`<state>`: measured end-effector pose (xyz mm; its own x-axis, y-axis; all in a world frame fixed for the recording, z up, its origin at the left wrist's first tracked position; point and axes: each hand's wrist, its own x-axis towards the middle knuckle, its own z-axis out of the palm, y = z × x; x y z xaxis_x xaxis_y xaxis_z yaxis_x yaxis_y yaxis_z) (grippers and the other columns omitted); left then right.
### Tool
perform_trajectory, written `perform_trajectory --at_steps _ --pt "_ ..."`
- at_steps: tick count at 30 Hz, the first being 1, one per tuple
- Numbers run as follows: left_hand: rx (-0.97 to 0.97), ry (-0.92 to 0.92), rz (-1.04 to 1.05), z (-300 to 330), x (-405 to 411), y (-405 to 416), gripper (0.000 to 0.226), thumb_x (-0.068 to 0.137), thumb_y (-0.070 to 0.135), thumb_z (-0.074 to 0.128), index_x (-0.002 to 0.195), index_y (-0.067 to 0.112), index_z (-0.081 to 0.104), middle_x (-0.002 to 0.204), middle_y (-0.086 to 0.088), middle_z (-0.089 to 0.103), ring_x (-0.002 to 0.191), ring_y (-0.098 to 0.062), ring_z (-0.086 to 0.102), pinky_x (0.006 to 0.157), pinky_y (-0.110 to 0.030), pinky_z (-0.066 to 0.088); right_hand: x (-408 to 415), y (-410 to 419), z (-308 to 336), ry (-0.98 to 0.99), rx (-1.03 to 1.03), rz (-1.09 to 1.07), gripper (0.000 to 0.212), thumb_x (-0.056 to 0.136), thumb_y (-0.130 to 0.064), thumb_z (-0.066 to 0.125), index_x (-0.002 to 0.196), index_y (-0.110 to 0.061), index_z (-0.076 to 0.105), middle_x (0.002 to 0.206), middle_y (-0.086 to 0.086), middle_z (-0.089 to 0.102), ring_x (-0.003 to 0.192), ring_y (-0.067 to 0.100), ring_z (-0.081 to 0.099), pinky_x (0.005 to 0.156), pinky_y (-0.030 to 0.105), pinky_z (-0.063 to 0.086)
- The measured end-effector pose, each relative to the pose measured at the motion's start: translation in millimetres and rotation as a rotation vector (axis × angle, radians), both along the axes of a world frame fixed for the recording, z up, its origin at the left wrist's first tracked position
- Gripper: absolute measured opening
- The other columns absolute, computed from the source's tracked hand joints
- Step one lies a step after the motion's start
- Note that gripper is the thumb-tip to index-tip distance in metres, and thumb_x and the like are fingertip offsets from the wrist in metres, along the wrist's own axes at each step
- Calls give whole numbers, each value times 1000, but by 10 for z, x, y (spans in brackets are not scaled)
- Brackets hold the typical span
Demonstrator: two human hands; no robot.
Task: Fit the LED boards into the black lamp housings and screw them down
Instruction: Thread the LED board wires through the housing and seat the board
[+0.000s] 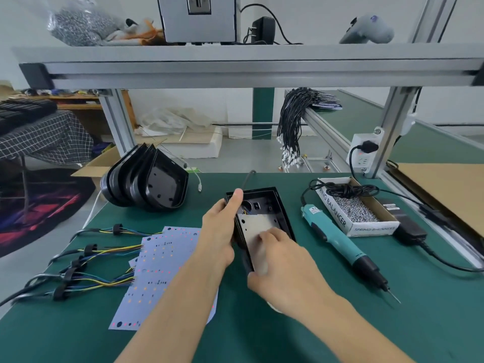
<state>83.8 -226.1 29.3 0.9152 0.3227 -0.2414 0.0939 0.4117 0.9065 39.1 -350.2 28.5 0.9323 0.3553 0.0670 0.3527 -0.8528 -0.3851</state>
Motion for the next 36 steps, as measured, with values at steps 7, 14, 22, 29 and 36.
perform_trajectory --at_steps 7,14,22,29,36 --pt "-61 -55 7 -8 40 167 26 95 32 58 104 9 64 97 -10 71 70 -18 67 64 -28 56 203 -345 346 -114 251 -91 15 86 -5 46 75 -13 51 72 3 49 73 27 45 64 35 30" --pt "-94 58 -178 24 -10 118 48 91 53 51 111 13 69 107 -5 74 95 -20 71 84 -35 55 389 -422 105 354 1282 -248 24 95 4 47 101 -7 68 94 10 68 86 22 57 82 36 43" --pt "-88 -20 -109 37 -29 -18 44 91 44 58 121 12 61 111 -6 72 96 -21 71 75 -34 58 442 -356 -42 -125 350 -154 20 92 -25 58 77 -13 56 63 -4 53 69 24 50 61 30 34" --pt "-129 9 -252 24 -66 9 68 75 52 61 126 7 61 121 -13 68 113 -29 63 97 -42 49 524 -469 176 -120 570 -33 37 83 -9 69 115 -27 65 72 -9 68 72 7 58 77 24 45" --pt "-59 30 -336 19 -47 21 77 69 68 54 119 11 67 115 -9 71 108 -25 67 99 -42 47 614 -568 108 0 570 3 19 87 -6 65 99 -21 69 81 -6 73 76 15 64 75 33 51"
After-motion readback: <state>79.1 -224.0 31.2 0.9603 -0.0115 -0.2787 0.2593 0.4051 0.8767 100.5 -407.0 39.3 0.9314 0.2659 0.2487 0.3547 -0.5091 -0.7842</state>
